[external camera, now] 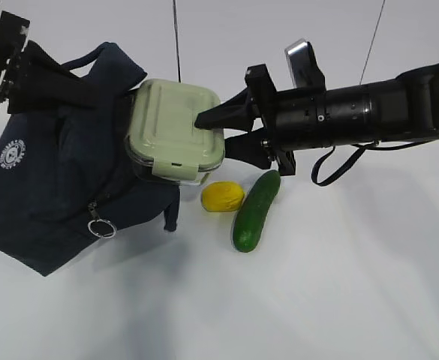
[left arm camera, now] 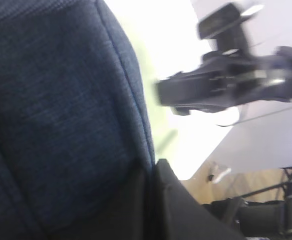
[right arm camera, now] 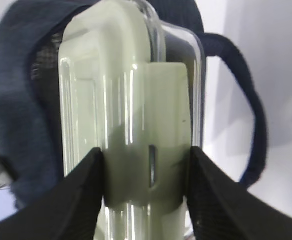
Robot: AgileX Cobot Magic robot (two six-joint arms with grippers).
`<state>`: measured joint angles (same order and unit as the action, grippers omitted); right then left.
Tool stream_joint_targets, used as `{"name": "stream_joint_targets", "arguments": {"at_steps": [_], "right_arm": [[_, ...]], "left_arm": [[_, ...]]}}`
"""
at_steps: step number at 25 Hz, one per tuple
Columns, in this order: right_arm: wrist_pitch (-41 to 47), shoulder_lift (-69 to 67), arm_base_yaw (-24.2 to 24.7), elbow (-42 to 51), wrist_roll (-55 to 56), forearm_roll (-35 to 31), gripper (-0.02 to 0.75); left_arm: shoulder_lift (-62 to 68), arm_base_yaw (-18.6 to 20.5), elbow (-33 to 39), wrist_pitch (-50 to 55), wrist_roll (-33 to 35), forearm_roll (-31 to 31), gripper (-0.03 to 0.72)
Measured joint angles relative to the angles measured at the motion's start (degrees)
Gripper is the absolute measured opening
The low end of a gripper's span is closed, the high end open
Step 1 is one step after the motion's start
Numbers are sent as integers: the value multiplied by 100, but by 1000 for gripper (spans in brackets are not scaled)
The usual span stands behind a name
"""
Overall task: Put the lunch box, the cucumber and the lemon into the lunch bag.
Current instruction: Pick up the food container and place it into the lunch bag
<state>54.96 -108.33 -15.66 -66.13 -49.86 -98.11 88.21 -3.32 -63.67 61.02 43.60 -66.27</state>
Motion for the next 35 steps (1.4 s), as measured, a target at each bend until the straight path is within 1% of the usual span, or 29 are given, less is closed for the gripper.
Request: {"name": "stream_joint_targets", "arguments": {"at_steps": [3, 8, 14, 20, 27, 35], "right_arm": [[-4, -206, 0, 0, 0, -12, 376], [-4, -330, -32, -69, 0, -46, 376], [-233, -341, -349, -538, -34, -59, 376], [-318, -517, -546, -834, -44, -59, 375], [-431, -1050, -966, -1254, -44, -67, 375], [-500, -1767, -1027, -1936, -44, -55, 375]], "left_arm": [[0, 0, 0, 103, 117, -156, -4], [0, 0, 0, 115, 140, -159, -4], [0, 0, 0, 115, 205, -159, -4], [13, 0, 0, 55, 301, -159, -4], [206, 0, 0, -60, 615, -205, -4], [697, 0, -9, -392, 1029, -78, -4]]}}
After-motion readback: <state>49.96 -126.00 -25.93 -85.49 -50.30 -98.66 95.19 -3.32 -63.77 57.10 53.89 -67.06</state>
